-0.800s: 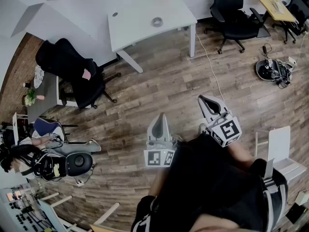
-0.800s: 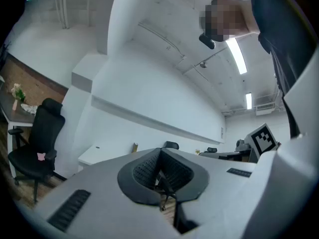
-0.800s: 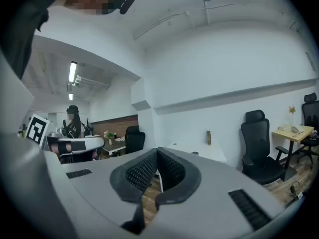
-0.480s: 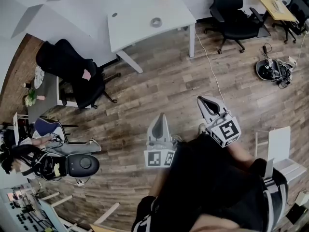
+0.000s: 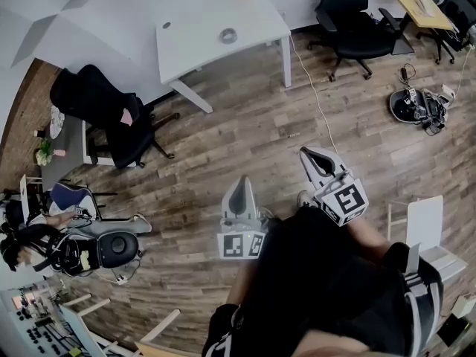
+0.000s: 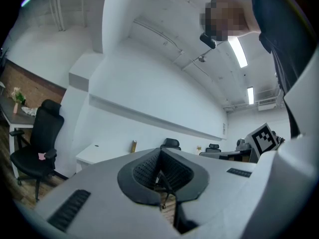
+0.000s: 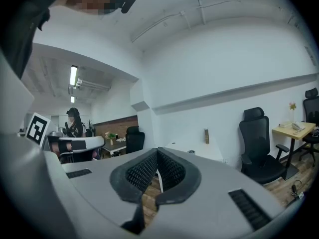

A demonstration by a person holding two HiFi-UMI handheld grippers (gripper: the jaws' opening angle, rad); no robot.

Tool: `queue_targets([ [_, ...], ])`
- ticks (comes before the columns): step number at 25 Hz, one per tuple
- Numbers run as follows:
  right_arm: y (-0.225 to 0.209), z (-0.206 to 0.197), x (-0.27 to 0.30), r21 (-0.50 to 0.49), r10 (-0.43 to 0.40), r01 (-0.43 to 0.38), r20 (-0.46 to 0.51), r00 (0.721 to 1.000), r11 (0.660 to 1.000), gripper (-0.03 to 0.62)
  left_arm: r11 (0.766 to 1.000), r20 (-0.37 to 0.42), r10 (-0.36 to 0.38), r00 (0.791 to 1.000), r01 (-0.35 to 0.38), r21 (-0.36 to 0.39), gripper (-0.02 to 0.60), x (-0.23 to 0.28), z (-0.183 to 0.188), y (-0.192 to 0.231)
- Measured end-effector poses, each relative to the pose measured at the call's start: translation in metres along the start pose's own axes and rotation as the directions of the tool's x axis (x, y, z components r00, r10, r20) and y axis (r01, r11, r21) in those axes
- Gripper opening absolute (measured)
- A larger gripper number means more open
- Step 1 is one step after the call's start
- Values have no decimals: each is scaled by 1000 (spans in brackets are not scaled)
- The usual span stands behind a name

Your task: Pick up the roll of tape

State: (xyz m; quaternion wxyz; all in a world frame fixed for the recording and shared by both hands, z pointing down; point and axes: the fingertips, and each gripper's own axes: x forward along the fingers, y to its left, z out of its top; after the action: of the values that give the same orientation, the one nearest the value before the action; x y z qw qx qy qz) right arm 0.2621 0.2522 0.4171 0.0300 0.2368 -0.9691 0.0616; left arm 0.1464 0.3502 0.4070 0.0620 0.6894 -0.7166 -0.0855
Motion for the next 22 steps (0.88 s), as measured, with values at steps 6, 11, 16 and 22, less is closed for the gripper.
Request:
queue_targets([
  [6,-41,-5,5,-16,37,-37,-6,999,999,13,999,-8,31,999,-31,23,23,24,-6,-17],
  [11,-59,-11,24,13,47,-47,-16,999,999,12,999,-13,44,999,-44,18,23,50,-9,-13],
  [16,-82,-15,69,2,44,-44,-27,999,999,12,999,1,40,999,-40,-4,23,103,-14,15],
  [22,-109,-1,146,-15,10,-11,-29,1000,1000,13,1000,-2,6,1000,-6,-25,23,177,-7,75],
])
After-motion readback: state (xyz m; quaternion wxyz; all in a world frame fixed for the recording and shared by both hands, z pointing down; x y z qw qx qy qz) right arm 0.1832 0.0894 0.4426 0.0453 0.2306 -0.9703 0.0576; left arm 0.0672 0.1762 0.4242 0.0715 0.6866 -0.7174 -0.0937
